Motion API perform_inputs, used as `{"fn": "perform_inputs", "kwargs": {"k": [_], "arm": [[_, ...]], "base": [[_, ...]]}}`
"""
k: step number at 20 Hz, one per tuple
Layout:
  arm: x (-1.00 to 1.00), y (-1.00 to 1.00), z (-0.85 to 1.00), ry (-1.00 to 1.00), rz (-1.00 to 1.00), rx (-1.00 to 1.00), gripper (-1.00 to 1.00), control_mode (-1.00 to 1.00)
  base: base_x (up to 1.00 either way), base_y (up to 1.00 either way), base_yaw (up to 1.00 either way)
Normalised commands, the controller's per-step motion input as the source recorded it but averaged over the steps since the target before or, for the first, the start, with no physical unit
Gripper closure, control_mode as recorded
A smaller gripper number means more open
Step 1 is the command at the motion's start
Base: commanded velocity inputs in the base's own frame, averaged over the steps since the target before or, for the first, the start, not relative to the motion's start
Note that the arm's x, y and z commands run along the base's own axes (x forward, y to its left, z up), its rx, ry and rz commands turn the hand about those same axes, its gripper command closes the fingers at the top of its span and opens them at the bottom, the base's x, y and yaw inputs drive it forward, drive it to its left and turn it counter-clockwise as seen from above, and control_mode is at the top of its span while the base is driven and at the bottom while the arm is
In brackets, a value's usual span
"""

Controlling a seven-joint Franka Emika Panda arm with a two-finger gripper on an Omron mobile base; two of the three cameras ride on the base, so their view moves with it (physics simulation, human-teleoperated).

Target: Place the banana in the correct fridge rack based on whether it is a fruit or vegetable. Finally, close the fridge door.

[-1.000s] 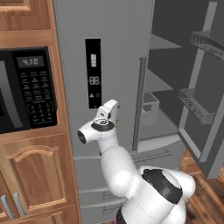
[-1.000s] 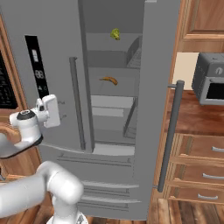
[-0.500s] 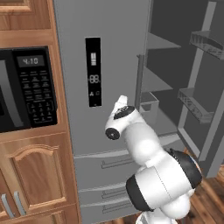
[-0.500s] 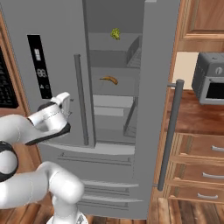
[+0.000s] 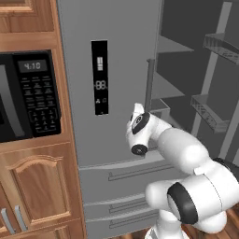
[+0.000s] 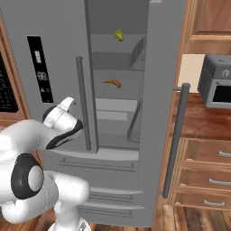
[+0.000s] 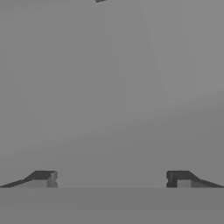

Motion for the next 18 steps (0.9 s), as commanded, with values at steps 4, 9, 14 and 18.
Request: {"fn": "perform_inputs", "kwargs": {"k": [4,9,14,18], "arm": [[-0.35,0.50,1.00,0.00,0.02,-0.02,-1.00,-1.00],[-0.41,0.67,1.00,0.14,0.00,-0.07,-1.00,-1.00],[-0.36,0.45,1.00,0.29,-0.03,-0.09,-1.00,-1.00],[-0.30,0.01,0.91,0.24,-0.23,0.00,-1.00,-1.00]], "base": [[0.00,0.00,0.00],[0.00,0.00,0.00],[0.00,0.00,0.00],[0.00,0.00,0.00]]}}
